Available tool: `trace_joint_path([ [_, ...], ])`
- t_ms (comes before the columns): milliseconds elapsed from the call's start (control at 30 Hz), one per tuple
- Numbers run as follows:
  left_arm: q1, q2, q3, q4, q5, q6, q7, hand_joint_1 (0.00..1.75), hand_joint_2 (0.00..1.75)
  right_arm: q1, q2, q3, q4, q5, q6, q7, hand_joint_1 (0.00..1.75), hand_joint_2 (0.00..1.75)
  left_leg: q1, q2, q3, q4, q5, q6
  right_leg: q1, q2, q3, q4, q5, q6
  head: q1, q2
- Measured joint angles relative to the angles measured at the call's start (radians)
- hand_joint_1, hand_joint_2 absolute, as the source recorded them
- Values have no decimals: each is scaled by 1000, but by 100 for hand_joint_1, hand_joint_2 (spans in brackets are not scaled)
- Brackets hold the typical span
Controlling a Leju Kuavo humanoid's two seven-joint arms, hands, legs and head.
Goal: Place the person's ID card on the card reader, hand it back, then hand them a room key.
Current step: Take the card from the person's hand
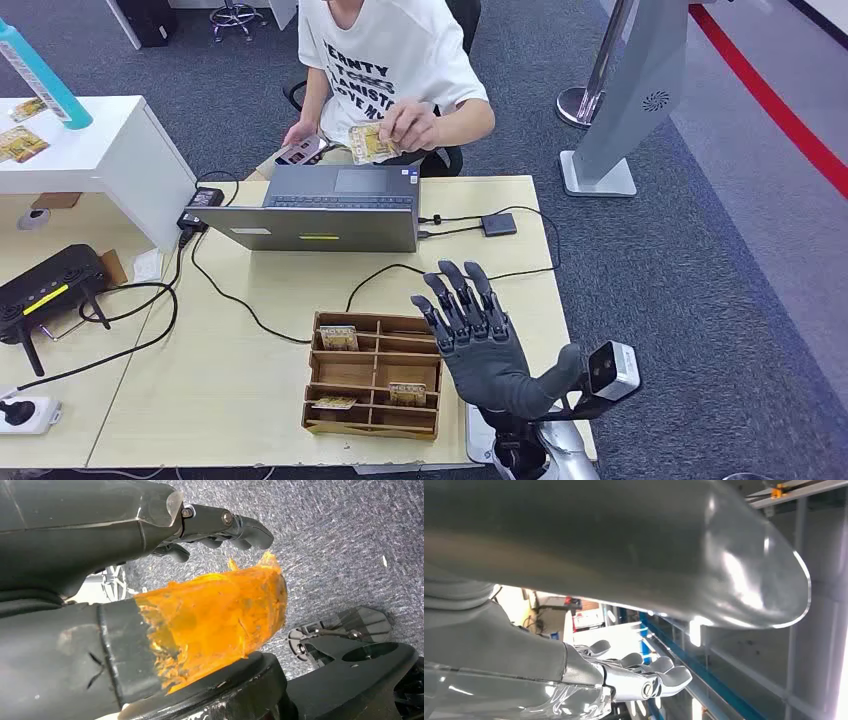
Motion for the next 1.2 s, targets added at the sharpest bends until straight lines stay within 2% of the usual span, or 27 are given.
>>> trace_joint_path([
  [133, 1, 0, 0, 0, 4, 2, 0, 0, 0, 0, 0, 12, -6, 15, -14, -12, 0, 0, 0, 0, 0, 0, 0, 0, 0, 0, 0, 0, 0, 0, 0, 0],
  [200, 1, 0, 0, 0, 8, 3, 0, 0, 0, 1, 0, 18, -12, -18, -18, 0, 0, 0, 0, 0, 0, 0, 0, 0, 0, 0, 0, 0, 0, 0, 0, 0],
  [333, 5, -1, 0, 0, 16, 8, 0, 0, 0, 3, 6, 21, -28, -150, -59, 102, 0, 0, 0, 0, 0, 0, 0, 0, 0, 0, 0, 0, 0, 0, 0, 0],
  [467, 8, -3, 0, 0, 23, 9, 0, 0, 0, 4, 7, 27, -25, -151, -123, 167, 0, 175, 0, 0, 0, 0, 0, 0, 0, 0, 0, 0, 0, 0, 0, 0],
  [633, 10, -5, 0, 0, 36, 12, 0, 0, 0, 5, 7, 33, -25, -50, -275, 176, 0, 175, 0, 0, 0, 0, 0, 0, 0, 0, 0, 0, 0, 0, 0, 0],
  [700, 11, -5, 0, 0, 43, 15, 0, 0, 0, 5, 7, 42, -38, 69, -406, 178, 0, 175, 0, 0, 0, 0, 0, 0, 0, 0, 0, 0, 0, 0, 0, 0],
  [833, 12, -5, 4, 0, 54, 22, -1, 0, 0, -18, 2, 85, -61, 333, -730, 173, 0, 175, 0, 0, 0, 0, 0, 0, 0, 0, 0, 0, 0, 0, 0, 0],
  [933, 12, -5, 6, 0, 56, 23, -6, 0, 0, -58, -11, 137, -65, 458, -920, 177, 0, 175, 0, 0, 0, 0, 0, 0, 0, 0, 0, 0, 0, 0, 0, 0],
  [1000, 12, -5, 6, 0, 57, 23, -6, 0, 0, -79, -20, 166, -65, 493, -971, 179, 0, 175, 0, 0, 0, 0, 0, 0, 0, 0, 0, 0, 0, 0, 0, 0],
  [1200, 12, -5, 6, 0, 57, 23, -8, 0, 0, -105, -37, 208, -65, 539, -1026, 188, 0, 175, 0, 0, -1, 0, 0, 0, 0, 0, 0, 0, 0, 0, 0, 0],
])
